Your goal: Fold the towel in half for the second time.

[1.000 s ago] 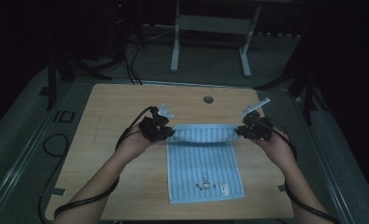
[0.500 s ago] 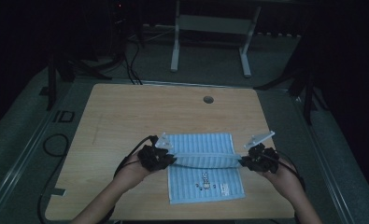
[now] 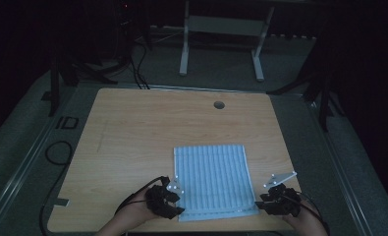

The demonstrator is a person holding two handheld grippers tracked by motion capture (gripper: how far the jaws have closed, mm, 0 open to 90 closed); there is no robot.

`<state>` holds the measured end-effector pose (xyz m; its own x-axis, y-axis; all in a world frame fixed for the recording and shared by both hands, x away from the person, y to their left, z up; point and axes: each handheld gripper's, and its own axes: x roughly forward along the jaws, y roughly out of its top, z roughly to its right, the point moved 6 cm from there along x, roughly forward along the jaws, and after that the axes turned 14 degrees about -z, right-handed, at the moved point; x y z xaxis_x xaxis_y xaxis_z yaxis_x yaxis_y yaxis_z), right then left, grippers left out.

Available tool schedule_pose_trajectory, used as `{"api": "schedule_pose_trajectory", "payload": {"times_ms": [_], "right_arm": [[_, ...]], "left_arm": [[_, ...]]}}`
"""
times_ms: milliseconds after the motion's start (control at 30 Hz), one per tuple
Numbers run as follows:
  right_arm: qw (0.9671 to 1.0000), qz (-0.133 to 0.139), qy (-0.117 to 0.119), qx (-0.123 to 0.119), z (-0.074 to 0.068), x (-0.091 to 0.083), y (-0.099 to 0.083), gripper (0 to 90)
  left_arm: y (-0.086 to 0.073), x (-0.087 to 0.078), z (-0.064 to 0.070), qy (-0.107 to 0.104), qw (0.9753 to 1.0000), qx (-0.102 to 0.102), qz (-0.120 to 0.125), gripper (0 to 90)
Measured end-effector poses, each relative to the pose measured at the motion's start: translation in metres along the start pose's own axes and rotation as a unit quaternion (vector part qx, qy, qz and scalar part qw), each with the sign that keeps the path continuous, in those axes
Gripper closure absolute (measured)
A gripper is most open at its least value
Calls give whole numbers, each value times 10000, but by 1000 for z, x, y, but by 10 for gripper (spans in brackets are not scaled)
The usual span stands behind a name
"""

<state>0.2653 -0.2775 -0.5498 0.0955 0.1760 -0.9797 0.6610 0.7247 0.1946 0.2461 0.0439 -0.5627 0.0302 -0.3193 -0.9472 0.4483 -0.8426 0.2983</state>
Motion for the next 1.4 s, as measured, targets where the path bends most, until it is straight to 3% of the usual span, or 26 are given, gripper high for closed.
{"api": "schedule_pose_trajectory", "payload": {"times_ms": [167, 333, 500, 733, 833, 933, 967, 1000, 1067, 1167, 1300, 1400], "right_arm": [[10000, 48, -6, 86, 2, -11, -4, 587], [9999, 120, -84, 7, 7, -16, 7, 581], [9997, 140, -174, 61, 27, -14, 31, 581], [9992, -18, -385, 114, 63, -10, 84, 581], [9990, -41, -422, 169, 77, -9, 104, 581], [9986, -36, -427, 296, 92, -7, 126, 581], [9986, -36, -427, 296, 92, -7, 126, 581], [9987, -64, -368, 353, 102, -3, 140, 581], [9983, -102, -364, 439, 109, 0, 150, 581], [9983, -180, -305, 468, 119, 10, 163, 574], [9977, -379, -126, 541, 128, 28, 171, 557], [9968, -532, -12, 591, 132, 40, 172, 557]], "left_arm": [[-6, -5, -1, -44, 9997, -207, 109, 495], [-6, -9, -17, 46, 9993, -354, 123, 494], [4, -18, -44, 262, 9983, -501, 110, 481], [28, -28, -86, 517, 9960, -725, 34, 458], [41, -33, -106, 719, 9943, -789, 18, 456], [52, -37, -125, 759, 9931, -892, 96, 438], [52, -37, -125, 759, 9931, -892, 96, 438], [59, -37, -141, 848, 9909, -1038, 121, 438], [65, -36, -155, 920, 9886, -1185, 146, 440], [71, -30, -172, 892, 9874, -1301, 125, 441], [75, -17, -189, 673, 9861, -1519, 99, 444], [77, -7, -194, 502, 9873, -1506, 33, 449]]}}
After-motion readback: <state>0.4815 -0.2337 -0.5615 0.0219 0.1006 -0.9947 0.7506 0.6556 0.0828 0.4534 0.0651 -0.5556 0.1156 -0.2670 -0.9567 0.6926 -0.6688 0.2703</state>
